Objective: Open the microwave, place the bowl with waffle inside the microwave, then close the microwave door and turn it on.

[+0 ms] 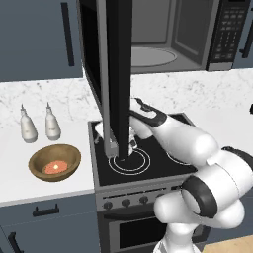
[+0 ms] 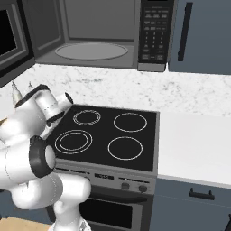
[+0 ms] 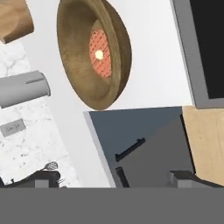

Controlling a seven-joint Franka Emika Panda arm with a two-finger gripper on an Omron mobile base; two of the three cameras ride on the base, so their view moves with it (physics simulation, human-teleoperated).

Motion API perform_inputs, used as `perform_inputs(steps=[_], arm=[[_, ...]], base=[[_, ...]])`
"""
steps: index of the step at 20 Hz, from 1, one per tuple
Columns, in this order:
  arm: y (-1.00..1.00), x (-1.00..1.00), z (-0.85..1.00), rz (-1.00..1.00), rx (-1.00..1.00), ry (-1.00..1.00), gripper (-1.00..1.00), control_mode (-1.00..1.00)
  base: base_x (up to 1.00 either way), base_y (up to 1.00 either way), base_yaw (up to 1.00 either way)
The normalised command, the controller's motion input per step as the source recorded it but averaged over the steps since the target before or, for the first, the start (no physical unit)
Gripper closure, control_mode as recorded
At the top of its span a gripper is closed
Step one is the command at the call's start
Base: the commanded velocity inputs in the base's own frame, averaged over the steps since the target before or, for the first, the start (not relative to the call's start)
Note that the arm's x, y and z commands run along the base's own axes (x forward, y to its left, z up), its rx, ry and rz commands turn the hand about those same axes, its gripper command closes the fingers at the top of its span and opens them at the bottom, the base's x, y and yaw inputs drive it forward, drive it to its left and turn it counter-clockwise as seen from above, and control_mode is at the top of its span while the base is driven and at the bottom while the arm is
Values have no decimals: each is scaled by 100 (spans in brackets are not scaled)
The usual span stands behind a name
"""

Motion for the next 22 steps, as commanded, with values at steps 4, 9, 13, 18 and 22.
perform_inputs(steps=[4, 9, 13, 18, 22], arm=[[40, 26, -43, 7, -8, 18, -100, -100], [32, 25, -56, 3, -4, 3, -100, -100], [31, 18, -49, 2, -4, 0, -100, -100], [26, 24, -28, 0, -2, -3, -100, -100], [24, 39, -20, 0, -1, 0, -100, -100]], base=[[0, 0, 0], [0, 0, 0], [0, 0, 0], [0, 0, 0], [0, 0, 0]])
